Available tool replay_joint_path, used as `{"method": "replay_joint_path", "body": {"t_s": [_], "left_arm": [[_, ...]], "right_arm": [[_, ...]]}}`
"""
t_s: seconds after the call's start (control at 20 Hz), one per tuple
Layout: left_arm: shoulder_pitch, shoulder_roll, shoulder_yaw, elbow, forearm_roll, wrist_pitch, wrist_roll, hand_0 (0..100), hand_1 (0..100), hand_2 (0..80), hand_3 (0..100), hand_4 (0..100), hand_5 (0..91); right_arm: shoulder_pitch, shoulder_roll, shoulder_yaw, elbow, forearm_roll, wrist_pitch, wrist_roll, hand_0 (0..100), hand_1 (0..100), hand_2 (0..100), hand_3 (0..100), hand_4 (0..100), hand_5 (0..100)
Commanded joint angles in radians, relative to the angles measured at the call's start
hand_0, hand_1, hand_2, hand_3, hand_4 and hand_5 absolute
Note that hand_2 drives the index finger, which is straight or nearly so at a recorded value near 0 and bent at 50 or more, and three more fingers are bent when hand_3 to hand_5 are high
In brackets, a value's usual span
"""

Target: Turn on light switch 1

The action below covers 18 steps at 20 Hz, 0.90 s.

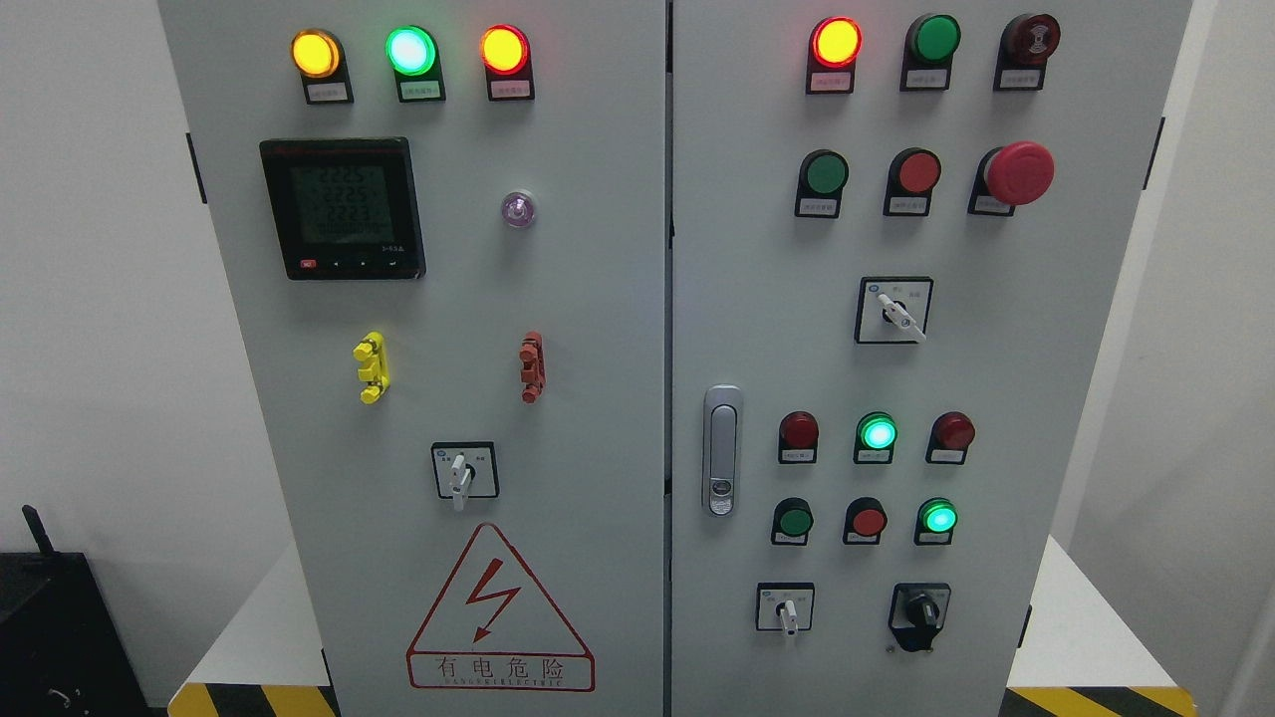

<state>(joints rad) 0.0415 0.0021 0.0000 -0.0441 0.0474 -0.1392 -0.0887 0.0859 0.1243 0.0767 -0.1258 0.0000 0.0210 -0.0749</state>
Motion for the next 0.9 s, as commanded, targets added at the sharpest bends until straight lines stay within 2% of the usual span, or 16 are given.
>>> {"method": "replay_joint_path", "body": {"t_s": [0.0, 0.45, 0.6, 0.8, 0.85], "left_arm": [[0.005, 0.004, -0.025, 0.004, 0.000, 0.001, -0.002, 42, 5, 0.0, 0, 0, 0.0], [0.031, 0.004, -0.028, -0.043, -0.003, 0.003, 0.003, 43, 5, 0.0, 0, 0, 0.0], [0.113, 0.009, -0.028, -0.230, -0.009, 0.032, 0.004, 43, 5, 0.0, 0, 0, 0.0], [0.231, 0.021, -0.026, -0.480, -0.133, 0.052, -0.003, 43, 5, 0.0, 0, 0, 0.0], [0.248, 0.019, -0.023, -0.532, -0.144, 0.050, -0.003, 43, 5, 0.0, 0, 0, 0.0]], "right_arm": [[0.000, 0.000, 0.000, 0.000, -0.025, 0.001, 0.000, 0, 0, 0, 0, 0, 0], [0.000, 0.000, 0.000, 0.000, -0.025, 0.001, 0.000, 0, 0, 0, 0, 0, 0], [0.000, 0.000, 0.000, 0.000, -0.025, 0.001, 0.000, 0, 0, 0, 0, 0, 0], [0.000, 0.000, 0.000, 0.000, -0.025, 0.001, 0.000, 0, 0, 0, 0, 0, 0], [0.000, 0.000, 0.000, 0.000, -0.025, 0.001, 0.000, 0, 0, 0, 0, 0, 0]]}}
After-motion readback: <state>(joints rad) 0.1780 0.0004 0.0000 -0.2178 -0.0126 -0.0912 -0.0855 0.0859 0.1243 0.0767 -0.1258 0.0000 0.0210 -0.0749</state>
